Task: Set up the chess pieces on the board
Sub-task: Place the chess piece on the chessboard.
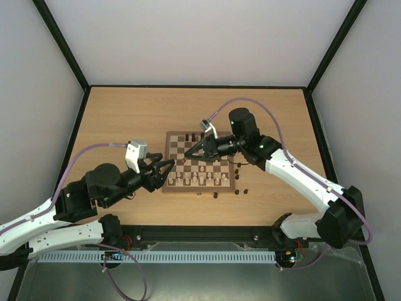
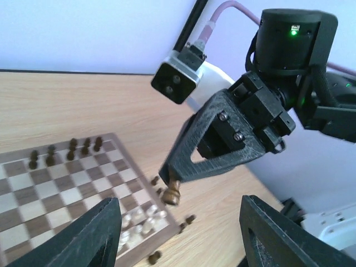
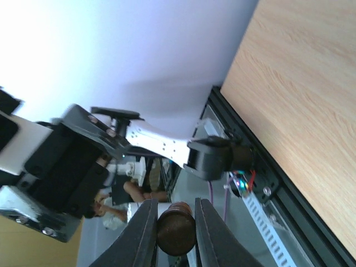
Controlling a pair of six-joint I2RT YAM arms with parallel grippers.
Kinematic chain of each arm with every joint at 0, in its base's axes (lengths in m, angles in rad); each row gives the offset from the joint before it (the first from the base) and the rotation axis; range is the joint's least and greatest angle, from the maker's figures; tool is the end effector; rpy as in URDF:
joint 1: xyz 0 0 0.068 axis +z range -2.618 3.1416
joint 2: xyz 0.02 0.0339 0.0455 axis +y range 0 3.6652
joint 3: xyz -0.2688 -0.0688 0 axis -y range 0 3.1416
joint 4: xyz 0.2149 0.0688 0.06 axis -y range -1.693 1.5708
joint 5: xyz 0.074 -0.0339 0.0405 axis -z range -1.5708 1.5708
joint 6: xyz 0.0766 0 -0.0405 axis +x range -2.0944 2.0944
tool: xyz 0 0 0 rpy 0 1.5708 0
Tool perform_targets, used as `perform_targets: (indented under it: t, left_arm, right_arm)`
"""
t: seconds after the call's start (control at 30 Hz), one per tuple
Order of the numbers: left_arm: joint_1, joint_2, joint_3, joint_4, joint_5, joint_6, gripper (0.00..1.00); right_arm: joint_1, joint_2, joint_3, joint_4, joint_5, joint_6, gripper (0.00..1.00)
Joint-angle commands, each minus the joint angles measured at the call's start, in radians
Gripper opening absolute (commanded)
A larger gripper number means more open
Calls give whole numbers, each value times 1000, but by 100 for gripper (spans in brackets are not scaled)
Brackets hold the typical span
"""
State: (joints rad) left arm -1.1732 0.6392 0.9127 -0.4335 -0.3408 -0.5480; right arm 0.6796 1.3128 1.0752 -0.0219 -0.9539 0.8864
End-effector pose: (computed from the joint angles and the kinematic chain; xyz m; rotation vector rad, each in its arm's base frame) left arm 0.0775 -0.1185 0.3664 0.3031 1.7971 -0.9620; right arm 0.1853 0.2301 0.3508 -0.5986 2.1224 1.8625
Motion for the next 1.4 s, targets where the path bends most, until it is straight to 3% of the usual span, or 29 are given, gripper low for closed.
perform_targets:
  t: [0.0, 0.47, 0.73, 0.9, 1.37]
  left_arm:
    - [0, -45, -73, 223, 45, -98, 61]
    - [110, -167, -211, 506, 118, -395, 65]
    - [241, 1, -209, 646, 352, -453, 64]
    - [299, 33, -222, 737, 455, -480, 62]
    - [326, 60, -299, 907, 566, -573, 61]
  right_arm:
    - [-9, -66, 52, 141, 43, 99, 9]
    - [-9, -149, 5, 351, 107, 219, 9]
    - [-9, -238, 29, 138, 252, 64, 8]
    - [-12, -266, 12, 125, 281, 55, 8]
    - [-22, -216, -66, 378, 172, 212, 8]
